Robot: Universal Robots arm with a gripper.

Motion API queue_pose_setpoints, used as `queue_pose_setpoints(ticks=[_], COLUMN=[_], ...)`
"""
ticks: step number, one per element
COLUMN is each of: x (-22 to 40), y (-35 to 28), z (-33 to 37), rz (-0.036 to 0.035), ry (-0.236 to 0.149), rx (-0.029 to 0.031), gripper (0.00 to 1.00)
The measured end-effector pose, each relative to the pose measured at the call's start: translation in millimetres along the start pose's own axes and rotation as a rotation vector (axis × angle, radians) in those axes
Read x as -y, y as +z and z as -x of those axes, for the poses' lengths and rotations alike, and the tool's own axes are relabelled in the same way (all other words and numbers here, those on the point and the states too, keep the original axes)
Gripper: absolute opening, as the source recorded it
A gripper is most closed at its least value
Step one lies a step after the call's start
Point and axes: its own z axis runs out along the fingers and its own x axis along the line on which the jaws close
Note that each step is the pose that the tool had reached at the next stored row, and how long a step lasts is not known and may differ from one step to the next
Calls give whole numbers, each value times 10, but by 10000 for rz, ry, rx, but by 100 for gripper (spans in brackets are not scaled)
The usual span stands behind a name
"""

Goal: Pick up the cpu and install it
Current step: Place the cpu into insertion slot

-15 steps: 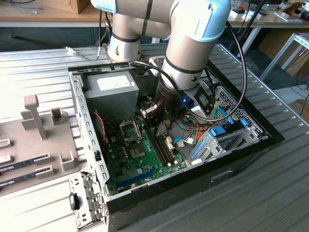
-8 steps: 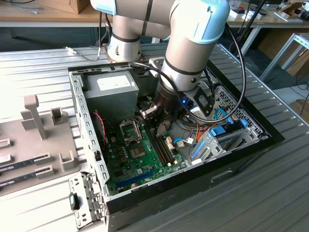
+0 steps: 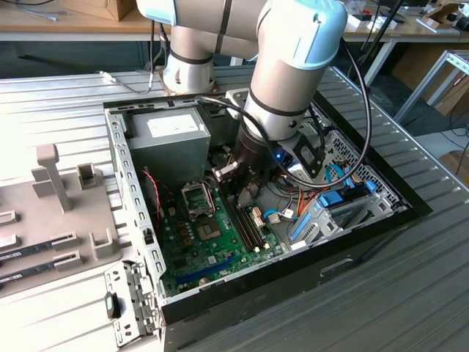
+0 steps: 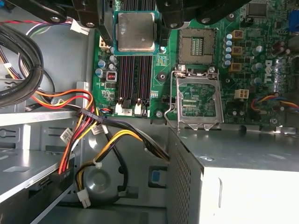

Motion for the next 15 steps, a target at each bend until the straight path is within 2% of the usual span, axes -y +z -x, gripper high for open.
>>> queue_pose_setpoints(ticks=[15], x=[1], y=[80], z=[-2], rz=[1], ry=[0], rx=[0], gripper=[47])
